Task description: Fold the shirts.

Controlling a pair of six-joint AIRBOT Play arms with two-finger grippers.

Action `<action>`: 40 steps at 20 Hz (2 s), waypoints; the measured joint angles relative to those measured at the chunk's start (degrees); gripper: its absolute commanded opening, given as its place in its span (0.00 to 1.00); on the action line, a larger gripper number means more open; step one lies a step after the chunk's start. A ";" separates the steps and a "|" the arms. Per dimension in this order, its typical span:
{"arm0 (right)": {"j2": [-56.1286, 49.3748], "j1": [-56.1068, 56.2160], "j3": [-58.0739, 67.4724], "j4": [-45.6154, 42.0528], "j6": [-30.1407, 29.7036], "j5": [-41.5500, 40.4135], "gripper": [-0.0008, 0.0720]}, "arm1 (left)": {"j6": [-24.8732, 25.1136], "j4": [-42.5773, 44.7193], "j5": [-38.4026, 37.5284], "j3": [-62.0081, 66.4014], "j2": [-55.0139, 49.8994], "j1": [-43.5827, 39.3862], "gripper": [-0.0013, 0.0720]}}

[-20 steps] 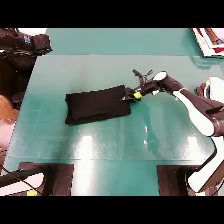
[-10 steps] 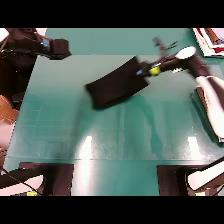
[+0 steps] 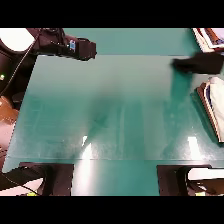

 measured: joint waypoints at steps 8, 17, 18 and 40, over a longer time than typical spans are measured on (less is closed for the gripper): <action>-0.09 -11.76 3.19 8.94 0.26 -0.74 0.04 | -0.13 -0.17 1.92 -0.09 -0.11 -0.98 0.05; 3.96 -15.32 13.90 9.18 1.22 9.86 0.04 | -0.15 -0.28 2.14 -0.13 -0.11 -1.05 0.05; 5.57 -16.06 12.41 7.10 1.36 11.04 0.04 | -0.15 -0.28 2.14 -0.13 -0.11 -1.05 0.05; 30.73 -25.35 -23.43 -13.64 2.12 14.45 0.65 | 0.00 -0.26 2.01 -0.13 -0.11 -1.05 0.05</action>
